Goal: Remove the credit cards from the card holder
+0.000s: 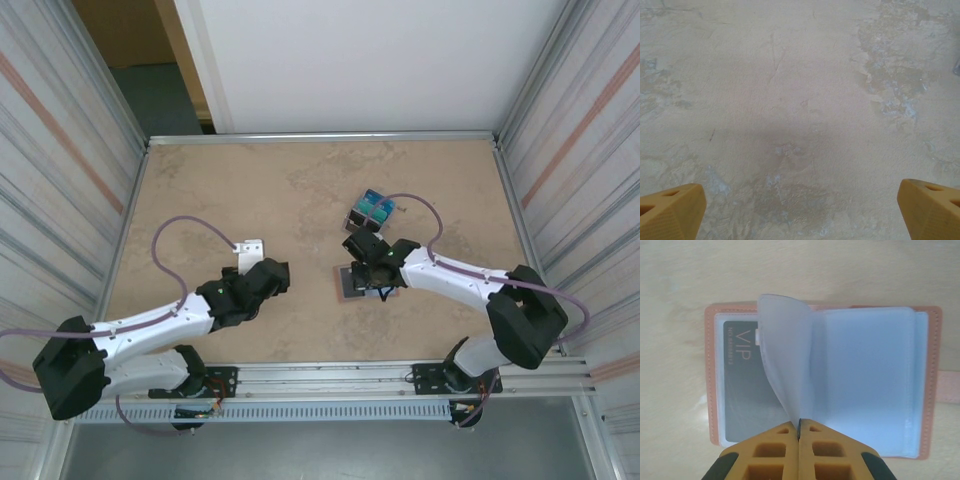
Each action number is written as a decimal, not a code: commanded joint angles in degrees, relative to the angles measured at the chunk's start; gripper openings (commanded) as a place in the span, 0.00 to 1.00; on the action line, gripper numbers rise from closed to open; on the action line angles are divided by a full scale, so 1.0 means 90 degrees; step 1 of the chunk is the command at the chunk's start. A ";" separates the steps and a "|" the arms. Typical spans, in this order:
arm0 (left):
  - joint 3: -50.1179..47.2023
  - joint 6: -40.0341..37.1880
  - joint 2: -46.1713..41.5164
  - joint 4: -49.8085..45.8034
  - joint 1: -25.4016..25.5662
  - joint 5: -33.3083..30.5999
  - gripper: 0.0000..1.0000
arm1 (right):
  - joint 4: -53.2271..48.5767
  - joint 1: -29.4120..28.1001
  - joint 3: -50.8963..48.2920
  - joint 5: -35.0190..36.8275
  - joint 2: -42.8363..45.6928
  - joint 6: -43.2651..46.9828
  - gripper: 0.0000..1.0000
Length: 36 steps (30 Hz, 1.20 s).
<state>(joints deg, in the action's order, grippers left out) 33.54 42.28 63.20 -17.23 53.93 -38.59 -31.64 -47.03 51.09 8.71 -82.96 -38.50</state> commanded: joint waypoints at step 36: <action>0.1742 -0.1016 0.3615 -0.0244 0.0843 0.0960 0.99 | 0.1187 0.0131 -0.0574 -0.1480 0.0027 -0.0590 0.06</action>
<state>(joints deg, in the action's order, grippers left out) 48.05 31.40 94.41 -14.55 61.95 -27.83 -20.10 -46.35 46.57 -5.85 -83.24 -43.05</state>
